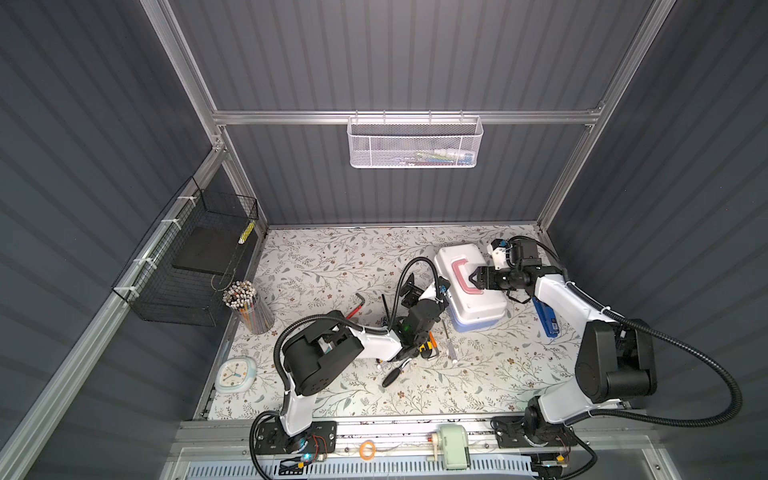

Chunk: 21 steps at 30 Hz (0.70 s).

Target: Pack the tool kit

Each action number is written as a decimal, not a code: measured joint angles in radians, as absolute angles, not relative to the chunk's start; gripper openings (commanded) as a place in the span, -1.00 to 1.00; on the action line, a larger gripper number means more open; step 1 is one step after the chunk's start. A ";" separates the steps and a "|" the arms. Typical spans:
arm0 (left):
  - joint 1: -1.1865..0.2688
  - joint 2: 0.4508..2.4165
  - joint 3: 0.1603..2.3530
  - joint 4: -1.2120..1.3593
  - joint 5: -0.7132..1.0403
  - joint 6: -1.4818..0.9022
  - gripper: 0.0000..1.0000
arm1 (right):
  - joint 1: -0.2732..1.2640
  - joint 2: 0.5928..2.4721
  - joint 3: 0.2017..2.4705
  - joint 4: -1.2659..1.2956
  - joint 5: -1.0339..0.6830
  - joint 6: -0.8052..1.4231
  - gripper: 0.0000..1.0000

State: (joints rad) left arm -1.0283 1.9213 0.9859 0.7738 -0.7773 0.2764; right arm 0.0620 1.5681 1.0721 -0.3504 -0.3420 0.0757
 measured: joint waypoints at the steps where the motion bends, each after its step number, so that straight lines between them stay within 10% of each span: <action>1: -1.021 1.914 0.986 0.748 -0.757 0.254 1.00 | 0.056 1.568 1.071 -0.348 -0.353 0.079 -0.16; 21: -0.888 1.771 1.042 0.363 -0.289 -0.107 0.99 | -0.014 1.565 1.036 -0.327 -0.661 0.169 -0.13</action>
